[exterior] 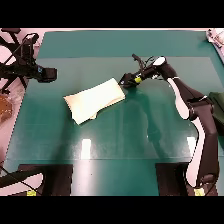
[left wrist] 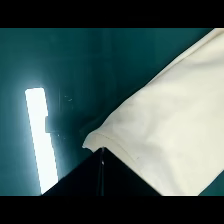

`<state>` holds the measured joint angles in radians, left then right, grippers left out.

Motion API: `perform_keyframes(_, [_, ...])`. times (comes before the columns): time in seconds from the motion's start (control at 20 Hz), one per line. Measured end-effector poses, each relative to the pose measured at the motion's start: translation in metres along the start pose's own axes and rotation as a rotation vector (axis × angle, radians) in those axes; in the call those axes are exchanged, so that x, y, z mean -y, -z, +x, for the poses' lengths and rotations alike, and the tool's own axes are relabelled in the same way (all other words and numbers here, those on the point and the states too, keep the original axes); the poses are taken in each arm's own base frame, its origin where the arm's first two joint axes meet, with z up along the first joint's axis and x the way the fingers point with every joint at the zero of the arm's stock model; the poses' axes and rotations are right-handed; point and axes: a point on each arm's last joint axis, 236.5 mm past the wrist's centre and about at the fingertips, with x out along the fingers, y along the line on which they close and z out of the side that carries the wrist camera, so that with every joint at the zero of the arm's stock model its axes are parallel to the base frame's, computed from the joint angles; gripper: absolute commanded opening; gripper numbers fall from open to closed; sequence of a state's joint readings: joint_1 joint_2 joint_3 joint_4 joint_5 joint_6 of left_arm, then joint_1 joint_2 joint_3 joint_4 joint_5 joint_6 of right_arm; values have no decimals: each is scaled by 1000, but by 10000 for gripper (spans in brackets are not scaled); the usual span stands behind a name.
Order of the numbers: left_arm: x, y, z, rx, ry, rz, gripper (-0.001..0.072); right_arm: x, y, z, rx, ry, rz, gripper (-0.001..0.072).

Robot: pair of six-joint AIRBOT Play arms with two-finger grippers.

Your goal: Fold the shirts.

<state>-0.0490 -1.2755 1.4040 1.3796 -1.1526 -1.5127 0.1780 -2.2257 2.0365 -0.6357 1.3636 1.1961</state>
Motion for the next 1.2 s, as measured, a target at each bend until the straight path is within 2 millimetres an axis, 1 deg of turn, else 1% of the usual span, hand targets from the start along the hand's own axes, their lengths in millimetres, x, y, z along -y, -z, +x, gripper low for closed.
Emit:
perform_keyframes(0.2, [2,0,0,0,10,-2,25,-21,10,24,-41,-39,-13,662])
perform_keyframes(0.25, [4,1,0,-2,15,-4,24,-26,13,29,-49,-44,-19,610])
perform_keyframes(0.3, [5,1,0,-3,20,-6,24,-29,15,34,-60,-46,-24,595])
perform_keyframes(0.35, [6,1,0,-5,25,-8,25,-33,18,38,-69,-51,-27,447])
perform_keyframes(0.4, [7,2,0,-7,30,-10,25,-36,20,42,-79,-50,-30,37])
perform_keyframes(0.45, [8,2,0,-10,34,-12,25,-39,22,46,-85,-58,-27,21])
perform_keyframes(0.5, [9,3,0,-14,38,-13,24,-48,21,48,-82,-85,-21,21])
perform_keyframes(0.65, [11,7,0,-30,45,-16,24,-77,10,45,-39,-182,-11,20])
perform_keyframes(0.7, [11,10,0,-42,48,-16,24,-91,3,40,-17,-224,-13,19])
perform_keyframes(0.8, [13,14,-1,-61,53,-17,25,-118,-13,22,43,-270,-31,19])
perform_keyframes(0.85, [13,17,-1,-72,54,-18,25,-127,-24,8,91,-274,-36,19])
perform_keyframes(0.95, [16,22,-2,-93,66,-21,25,-143,-54,-30,219,-269,-37,19])
perform_keyframes(1.0, [18,24,-2,-102,76,-24,24,-150,-70,-56,298,-261,-38,19])
perform_keyframes(1.1, [25,28,-3,-121,103,-33,24,-156,-102,-118,474,-232,-18,19])
perform_keyframes(1.2, [33,32,-4,-138,137,-44,24,-160,-131,-195,681,-209,9,19])
